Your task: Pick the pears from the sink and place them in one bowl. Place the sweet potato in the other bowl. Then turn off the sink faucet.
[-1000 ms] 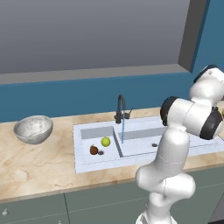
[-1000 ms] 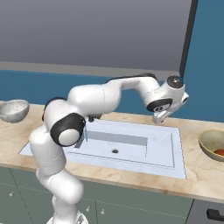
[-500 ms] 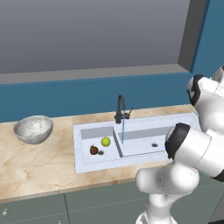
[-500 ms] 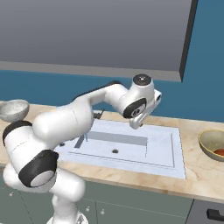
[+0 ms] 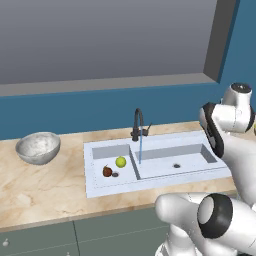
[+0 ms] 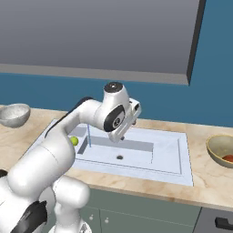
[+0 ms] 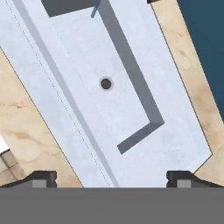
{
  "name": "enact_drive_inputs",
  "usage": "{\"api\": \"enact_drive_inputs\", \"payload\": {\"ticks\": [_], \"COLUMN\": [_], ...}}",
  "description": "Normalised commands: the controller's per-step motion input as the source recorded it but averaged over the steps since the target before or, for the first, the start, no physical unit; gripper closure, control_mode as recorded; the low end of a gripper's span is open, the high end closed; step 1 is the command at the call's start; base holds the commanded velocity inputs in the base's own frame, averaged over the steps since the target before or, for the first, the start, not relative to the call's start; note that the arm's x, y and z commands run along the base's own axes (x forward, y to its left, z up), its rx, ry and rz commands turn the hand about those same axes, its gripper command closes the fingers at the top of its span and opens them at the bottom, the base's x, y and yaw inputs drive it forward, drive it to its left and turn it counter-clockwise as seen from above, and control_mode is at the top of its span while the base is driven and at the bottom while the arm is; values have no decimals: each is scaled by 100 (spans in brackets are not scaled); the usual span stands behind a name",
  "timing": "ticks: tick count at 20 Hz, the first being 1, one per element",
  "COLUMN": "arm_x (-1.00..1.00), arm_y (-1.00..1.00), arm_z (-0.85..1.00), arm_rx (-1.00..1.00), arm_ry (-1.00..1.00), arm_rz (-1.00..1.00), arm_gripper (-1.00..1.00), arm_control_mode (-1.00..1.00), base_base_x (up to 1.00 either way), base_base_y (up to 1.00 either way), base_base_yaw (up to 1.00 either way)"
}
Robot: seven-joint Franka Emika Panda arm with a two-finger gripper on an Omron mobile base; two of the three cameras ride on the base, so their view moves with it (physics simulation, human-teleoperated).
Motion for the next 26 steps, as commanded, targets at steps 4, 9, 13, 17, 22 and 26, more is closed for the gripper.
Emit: {"api": "enact_drive_inputs", "payload": {"ticks": [4,9,13,17,22,26], "arm_x": [0,0,-9,-49,-57,-33], "arm_y": [80,80,69,32,32,45], "arm_z": [35,36,9,0,0,0], "arm_rx": [0,0,0,1,0,0], "arm_ry": [31,39,35,7,-10,-16], "arm_rz": [16,22,30,30,29,33], "arm_gripper": [-100,-100,-100,-100,-100,-100], "arm_control_mode": [-100,-100,-100,-100,-100,-100], "base_base_x": [0,0,0,0,0,0], "base_base_y": [0,0,0,0,0,0], "base_base_yaw": [0,0,0,0,0,0]}}
